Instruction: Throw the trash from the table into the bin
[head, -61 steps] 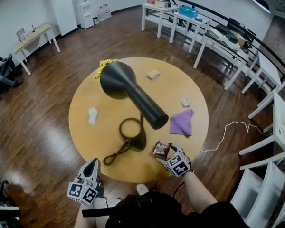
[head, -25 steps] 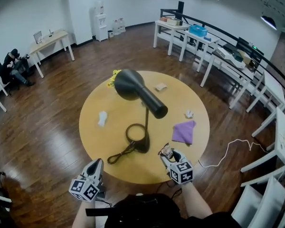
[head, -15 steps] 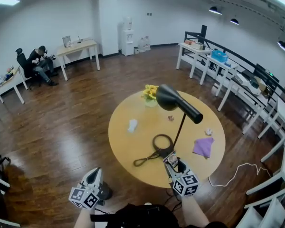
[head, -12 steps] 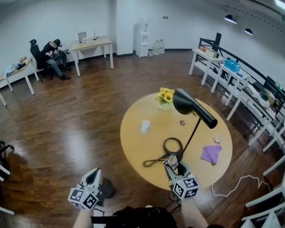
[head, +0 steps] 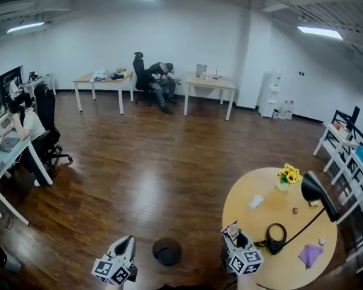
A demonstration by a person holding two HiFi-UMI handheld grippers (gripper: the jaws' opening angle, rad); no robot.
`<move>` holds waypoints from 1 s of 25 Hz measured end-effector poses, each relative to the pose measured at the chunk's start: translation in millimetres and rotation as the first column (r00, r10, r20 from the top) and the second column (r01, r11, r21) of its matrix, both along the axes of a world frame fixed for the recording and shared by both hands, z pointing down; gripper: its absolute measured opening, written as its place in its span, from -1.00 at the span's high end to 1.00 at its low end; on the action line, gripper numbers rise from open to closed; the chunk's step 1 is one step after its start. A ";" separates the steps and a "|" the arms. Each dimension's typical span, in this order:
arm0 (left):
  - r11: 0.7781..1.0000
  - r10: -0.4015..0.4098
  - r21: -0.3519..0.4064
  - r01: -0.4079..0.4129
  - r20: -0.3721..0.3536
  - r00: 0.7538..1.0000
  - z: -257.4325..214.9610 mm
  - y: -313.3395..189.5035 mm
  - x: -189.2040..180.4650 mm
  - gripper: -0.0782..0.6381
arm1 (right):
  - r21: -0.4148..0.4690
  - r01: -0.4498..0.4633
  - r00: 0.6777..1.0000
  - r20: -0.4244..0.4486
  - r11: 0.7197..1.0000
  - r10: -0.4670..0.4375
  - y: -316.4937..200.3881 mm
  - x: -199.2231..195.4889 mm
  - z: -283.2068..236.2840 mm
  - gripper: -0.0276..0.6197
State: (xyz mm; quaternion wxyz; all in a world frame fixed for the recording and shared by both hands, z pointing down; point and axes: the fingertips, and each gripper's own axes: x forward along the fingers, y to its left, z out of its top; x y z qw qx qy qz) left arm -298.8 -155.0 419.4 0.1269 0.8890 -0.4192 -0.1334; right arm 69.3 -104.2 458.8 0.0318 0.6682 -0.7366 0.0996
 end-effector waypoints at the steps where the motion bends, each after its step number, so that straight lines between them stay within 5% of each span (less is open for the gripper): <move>1: 1.000 -0.028 -0.003 0.028 -0.002 1.000 1.6 2.1 -16.6 0.78 | -0.001 0.032 0.999 -0.005 0.999 -0.032 -10.0 -16.9 0.5 0.24; 12: 0.976 -0.213 -0.050 0.214 0.033 0.977 24.8 22.2 -133.1 0.78 | -0.075 0.261 0.963 -0.049 0.962 -0.265 -54.8 -149.0 37.9 0.24; 20: 0.968 -0.218 -0.117 0.222 0.046 0.975 52.2 10.4 -126.1 0.78 | -0.175 0.309 0.948 -0.027 0.935 -0.318 -72.0 -165.9 67.3 0.24; 25: 0.957 -0.222 -0.172 0.235 0.087 0.971 72.2 -9.6 -119.1 0.78 | -0.264 0.390 0.916 0.015 0.882 -0.401 -87.8 -178.5 106.9 0.24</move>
